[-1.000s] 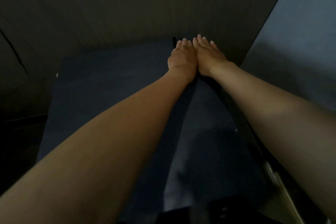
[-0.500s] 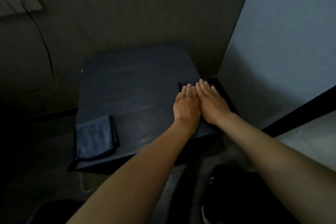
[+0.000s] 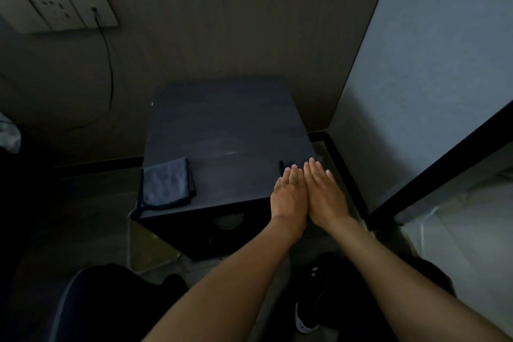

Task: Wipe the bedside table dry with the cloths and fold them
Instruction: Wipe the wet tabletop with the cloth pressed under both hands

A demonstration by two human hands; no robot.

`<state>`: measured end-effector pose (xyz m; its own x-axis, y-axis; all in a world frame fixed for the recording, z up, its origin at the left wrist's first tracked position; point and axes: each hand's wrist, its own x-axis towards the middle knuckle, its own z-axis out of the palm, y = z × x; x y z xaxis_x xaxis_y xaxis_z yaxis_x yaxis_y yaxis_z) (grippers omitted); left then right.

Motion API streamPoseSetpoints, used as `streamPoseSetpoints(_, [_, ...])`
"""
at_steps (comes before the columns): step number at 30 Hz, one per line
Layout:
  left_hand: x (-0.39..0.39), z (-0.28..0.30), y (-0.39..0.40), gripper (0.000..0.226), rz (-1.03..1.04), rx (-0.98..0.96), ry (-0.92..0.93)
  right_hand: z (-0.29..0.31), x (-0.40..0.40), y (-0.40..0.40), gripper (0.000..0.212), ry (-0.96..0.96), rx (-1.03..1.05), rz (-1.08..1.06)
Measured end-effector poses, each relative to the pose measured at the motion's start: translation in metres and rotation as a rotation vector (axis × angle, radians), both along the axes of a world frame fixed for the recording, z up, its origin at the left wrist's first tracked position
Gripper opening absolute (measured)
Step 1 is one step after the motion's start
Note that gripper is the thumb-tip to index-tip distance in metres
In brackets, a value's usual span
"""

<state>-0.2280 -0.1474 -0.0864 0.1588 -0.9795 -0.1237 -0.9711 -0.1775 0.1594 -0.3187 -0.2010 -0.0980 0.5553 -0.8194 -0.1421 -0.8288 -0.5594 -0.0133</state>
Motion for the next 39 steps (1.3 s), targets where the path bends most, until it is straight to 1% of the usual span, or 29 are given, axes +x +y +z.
streamPoseSetpoints(4, [0.021, -0.002, 0.021, 0.079, 0.041, -0.005, -0.051, -0.002, 0.027, 0.023, 0.076, 0.0, -0.01, 0.058])
streamPoseSetpoints(10, [0.08, -0.007, 0.06, 0.064, 0.136, -0.047, -0.06, -0.006, 0.091, 0.059, 0.075, -0.056, 0.012, 0.109])
streamPoseSetpoints(14, [0.11, -0.006, 0.079, 0.063, 0.177, -0.08, -0.052, -0.007, 0.126, 0.076, 0.077, -0.045, 0.029, 0.121])
streamPoseSetpoints(17, [0.126, -0.005, 0.077, 0.063, 0.202, -0.094, -0.047, -0.004, 0.142, 0.076, 0.084, -0.018, 0.063, 0.13])
streamPoseSetpoints(23, [0.142, -0.003, 0.048, 0.063, 0.218, -0.069, -0.048, 0.001, 0.16, 0.052, 0.079, 0.004, 0.081, 0.084])
streamPoseSetpoints(27, [0.152, -0.007, 0.02, 0.064, 0.214, -0.057, -0.049, -0.002, 0.172, 0.025, 0.084, 0.003, 0.079, 0.032])
streamPoseSetpoints(32, [0.164, -0.006, -0.023, 0.067, 0.227, -0.014, -0.07, -0.001, 0.187, -0.021, 0.083, 0.012, 0.087, 0.051])
streamPoseSetpoints(39, [0.213, -0.01, -0.084, 0.075, 0.225, -0.004, -0.097, -0.005, 0.232, -0.081, 0.091, 0.005, 0.057, 0.044])
